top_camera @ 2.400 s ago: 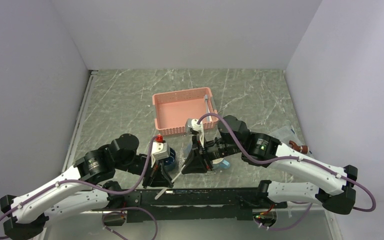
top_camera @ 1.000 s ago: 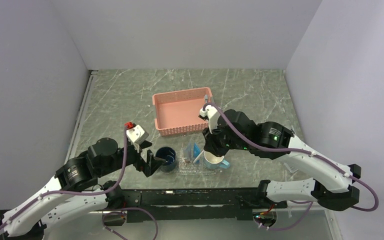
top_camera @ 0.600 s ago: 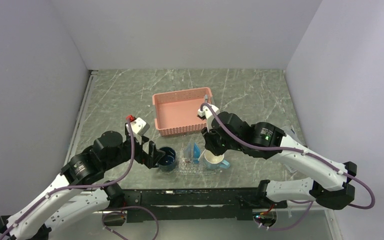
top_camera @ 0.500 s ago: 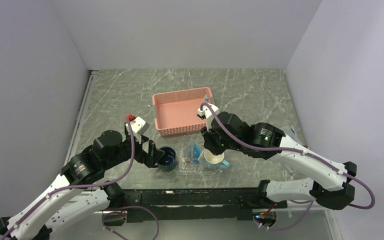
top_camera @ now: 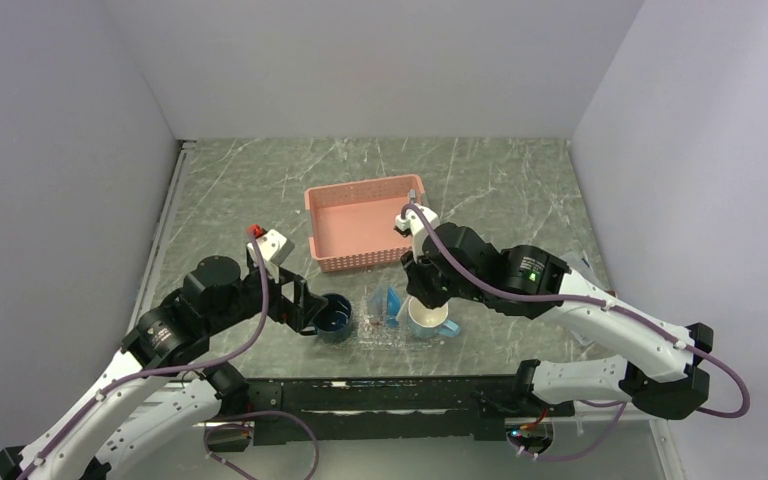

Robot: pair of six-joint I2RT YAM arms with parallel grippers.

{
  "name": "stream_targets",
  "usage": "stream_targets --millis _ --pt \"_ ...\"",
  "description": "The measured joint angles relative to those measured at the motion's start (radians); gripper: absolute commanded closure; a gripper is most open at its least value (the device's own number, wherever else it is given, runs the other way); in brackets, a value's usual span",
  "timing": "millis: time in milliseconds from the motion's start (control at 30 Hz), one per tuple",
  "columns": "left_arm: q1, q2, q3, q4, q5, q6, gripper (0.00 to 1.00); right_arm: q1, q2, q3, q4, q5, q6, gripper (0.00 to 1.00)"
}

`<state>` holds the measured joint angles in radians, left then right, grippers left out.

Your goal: Prepare toiletry sets of a toothbrush and toothpaste on the tray

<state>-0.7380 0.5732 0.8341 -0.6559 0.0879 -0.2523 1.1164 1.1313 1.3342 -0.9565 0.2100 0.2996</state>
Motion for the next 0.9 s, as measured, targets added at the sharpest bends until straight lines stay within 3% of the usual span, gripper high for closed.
stream_targets --millis 300,567,900 --pt "0.030 0.000 -0.002 0.001 0.029 0.000 0.01 0.043 -0.014 0.013 -0.047 0.028 0.034 1.00" --pt "0.039 0.000 -0.010 0.000 0.048 0.000 0.01 0.250 -0.048 0.013 -0.049 0.208 0.125 1.00" --pt "0.042 -0.009 -0.013 0.000 0.051 0.000 0.01 0.324 -0.039 -0.034 -0.045 0.366 0.223 1.00"
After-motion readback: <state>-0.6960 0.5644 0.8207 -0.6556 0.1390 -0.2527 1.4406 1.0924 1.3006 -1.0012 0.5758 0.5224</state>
